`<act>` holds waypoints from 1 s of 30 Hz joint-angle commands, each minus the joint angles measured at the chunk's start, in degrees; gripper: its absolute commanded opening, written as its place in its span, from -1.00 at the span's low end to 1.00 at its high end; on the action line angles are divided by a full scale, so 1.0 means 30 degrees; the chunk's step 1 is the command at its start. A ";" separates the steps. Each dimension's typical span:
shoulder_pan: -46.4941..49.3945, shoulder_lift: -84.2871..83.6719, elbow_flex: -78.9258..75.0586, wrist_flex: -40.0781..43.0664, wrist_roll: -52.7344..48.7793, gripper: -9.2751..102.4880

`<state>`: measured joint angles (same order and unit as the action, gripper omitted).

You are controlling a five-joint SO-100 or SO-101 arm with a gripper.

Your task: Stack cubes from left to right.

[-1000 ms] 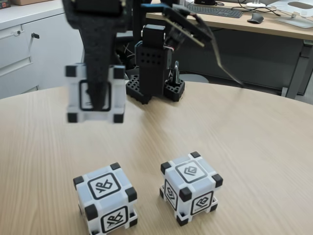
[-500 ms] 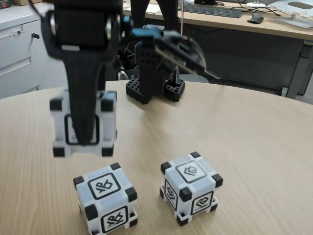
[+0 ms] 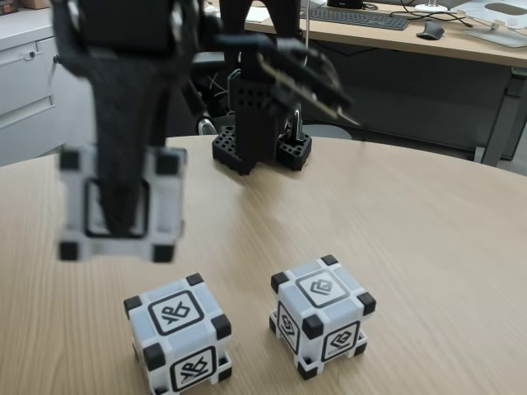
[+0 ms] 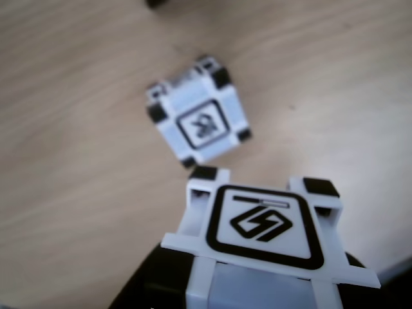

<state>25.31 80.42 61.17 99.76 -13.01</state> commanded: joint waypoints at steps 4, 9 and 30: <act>-0.0117 0.0088 -0.1875 -0.0059 -0.0498 -0.84; -0.0117 0.0117 -0.1582 0.0059 0.0352 -0.84; -0.0176 -0.1172 -0.1494 0.1318 0.5420 -0.84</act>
<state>25.14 76.46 58.80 102.22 3.60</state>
